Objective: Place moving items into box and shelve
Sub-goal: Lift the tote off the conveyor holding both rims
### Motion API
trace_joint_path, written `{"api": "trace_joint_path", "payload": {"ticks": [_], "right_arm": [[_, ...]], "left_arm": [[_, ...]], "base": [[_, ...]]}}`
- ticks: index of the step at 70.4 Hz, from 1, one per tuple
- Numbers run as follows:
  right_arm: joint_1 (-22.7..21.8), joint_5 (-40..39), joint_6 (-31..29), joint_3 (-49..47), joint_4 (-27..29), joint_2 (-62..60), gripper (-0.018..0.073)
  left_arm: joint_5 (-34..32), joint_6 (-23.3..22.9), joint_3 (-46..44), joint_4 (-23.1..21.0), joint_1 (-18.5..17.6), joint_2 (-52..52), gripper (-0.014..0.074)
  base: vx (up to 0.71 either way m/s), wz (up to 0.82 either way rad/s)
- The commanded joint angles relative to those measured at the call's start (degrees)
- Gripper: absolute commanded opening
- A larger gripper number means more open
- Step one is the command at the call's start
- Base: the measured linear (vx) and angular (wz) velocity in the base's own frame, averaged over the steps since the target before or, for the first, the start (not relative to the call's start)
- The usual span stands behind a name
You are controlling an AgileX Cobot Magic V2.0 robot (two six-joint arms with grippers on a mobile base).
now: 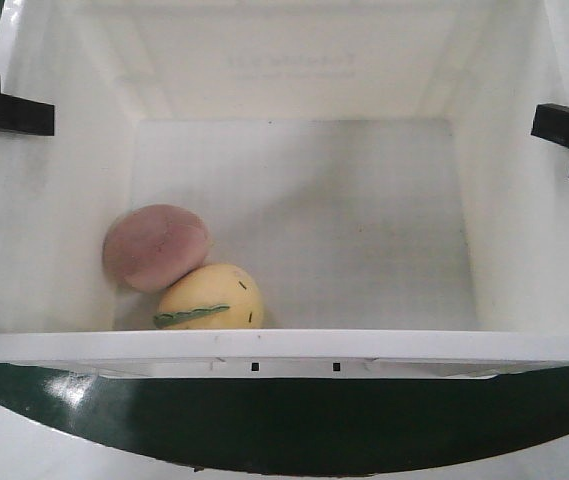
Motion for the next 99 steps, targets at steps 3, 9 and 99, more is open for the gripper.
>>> {"api": "trace_joint_path", "payload": {"ticks": [3, 9, 99], "right_arm": [[0.25, -6.42, -1.35, -2.49, 3.71, -1.05, -0.0004], [0.25, -5.62, -1.35, -2.49, 3.71, -0.70, -0.0004], [0.25, -4.10, -1.34, -2.49, 3.94, 0.96, -0.0004]], "left_arm": [[-7.44, 0.97, -2.80, -7.58, -0.61, -1.77, -0.0006], [-7.44, 0.97, -2.80, -7.72, -0.61, -1.77, -0.0006], [-5.60, 0.97, -2.74, -8.99, -0.61, -1.77, -0.0006]], "base": [[0.00, 0.00], [0.00, 0.00], [0.00, 0.00]]}}
